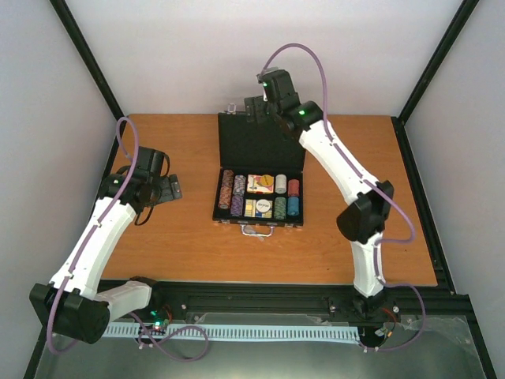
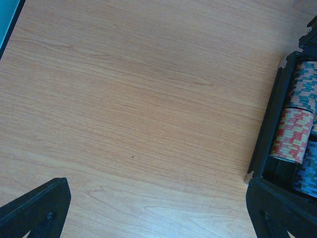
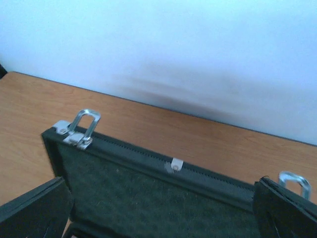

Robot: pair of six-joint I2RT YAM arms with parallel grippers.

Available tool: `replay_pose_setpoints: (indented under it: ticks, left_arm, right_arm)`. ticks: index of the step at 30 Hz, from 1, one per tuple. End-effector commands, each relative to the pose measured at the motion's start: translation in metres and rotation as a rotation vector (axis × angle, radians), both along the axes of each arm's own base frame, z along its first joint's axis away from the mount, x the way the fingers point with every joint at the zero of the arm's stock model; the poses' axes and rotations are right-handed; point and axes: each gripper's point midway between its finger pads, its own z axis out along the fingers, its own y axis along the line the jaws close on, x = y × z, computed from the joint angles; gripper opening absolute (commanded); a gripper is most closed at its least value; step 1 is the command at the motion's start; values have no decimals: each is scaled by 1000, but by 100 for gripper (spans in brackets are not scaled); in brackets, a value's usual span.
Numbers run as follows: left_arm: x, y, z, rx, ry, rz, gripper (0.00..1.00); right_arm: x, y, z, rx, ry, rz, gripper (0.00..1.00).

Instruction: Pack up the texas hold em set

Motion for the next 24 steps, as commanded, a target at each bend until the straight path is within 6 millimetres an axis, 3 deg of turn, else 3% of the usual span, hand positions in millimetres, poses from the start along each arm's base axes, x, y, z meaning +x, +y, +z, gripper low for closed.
replay_pose_setpoints:
  ticks: [1, 7, 12, 17, 24]
  left_arm:
    - [6, -2, 15, -8, -43, -15, 100]
    - [4, -1, 12, -9, -35, -12, 100]
    - [2, 1, 9, 1, -26, -11, 100]
    - [2, 0, 5, 2, -18, -10, 100]
    - [2, 1, 4, 2, -18, -6, 100]
  right_arm:
    - [23, -10, -43, -68, 108, -24, 100]
    - [48, -19, -55, -38, 99, -52, 100]
    - [55, -16, -71, -56, 111, -20, 99]
    - [44, -5, -101, -63, 212, 53, 98]
    - [11, 3, -145, -68, 397, 160, 96]
